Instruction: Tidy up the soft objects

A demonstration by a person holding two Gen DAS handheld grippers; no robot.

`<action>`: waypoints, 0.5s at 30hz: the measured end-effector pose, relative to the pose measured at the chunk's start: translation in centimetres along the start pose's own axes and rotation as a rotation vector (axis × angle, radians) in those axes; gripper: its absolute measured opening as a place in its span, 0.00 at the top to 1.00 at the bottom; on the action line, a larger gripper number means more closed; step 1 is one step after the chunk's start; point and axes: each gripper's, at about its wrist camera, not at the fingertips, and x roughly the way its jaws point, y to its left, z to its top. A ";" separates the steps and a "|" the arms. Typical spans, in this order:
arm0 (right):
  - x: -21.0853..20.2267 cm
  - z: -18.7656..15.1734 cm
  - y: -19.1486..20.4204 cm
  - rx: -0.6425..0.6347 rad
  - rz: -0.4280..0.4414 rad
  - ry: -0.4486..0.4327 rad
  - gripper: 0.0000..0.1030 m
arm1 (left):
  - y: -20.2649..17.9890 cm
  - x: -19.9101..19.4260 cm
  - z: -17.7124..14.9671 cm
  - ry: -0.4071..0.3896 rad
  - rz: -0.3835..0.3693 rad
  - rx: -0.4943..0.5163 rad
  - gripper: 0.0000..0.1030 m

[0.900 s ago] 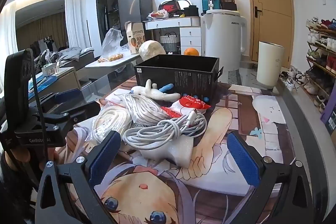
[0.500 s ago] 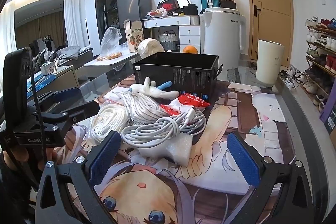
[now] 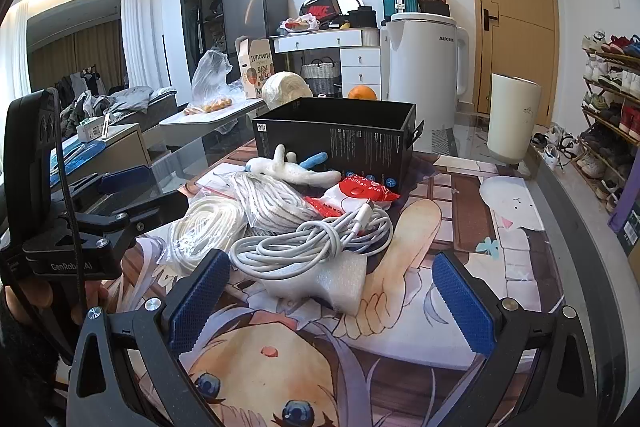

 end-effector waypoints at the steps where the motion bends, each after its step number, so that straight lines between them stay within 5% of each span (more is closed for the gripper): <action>1: 0.1 0.0 0.0 0.000 -0.001 0.000 0.00 | 0.0 0.0 0.0 0.000 0.001 0.000 0.00; 15: 0.5 -0.2 0.1 0.000 -0.005 -0.001 0.00 | 0.2 -0.3 -0.1 -0.001 0.006 -0.007 0.00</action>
